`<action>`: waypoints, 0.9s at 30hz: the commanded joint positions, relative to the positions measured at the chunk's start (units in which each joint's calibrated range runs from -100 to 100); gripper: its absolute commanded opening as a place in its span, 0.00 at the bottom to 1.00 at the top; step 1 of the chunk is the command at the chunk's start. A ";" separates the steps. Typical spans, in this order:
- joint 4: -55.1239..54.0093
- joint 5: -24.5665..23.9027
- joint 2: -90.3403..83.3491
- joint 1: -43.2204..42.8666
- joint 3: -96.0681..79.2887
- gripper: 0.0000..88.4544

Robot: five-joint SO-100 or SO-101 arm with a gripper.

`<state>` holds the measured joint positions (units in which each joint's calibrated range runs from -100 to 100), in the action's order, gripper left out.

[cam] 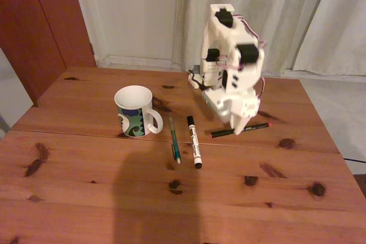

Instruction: Clean up the desk and place the pens and markers into the cup

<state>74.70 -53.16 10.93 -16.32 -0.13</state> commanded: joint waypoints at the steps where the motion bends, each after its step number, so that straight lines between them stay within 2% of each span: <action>1: -2.91 0.57 -8.16 2.37 2.11 0.01; 8: -9.97 -0.32 -13.79 8.32 1.48 0.01; 20: -33.54 -7.18 -19.83 15.80 -10.78 0.01; 27: -35.95 -4.20 -26.53 15.55 -18.18 0.01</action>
<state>40.52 -58.24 -10.08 -1.21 -17.88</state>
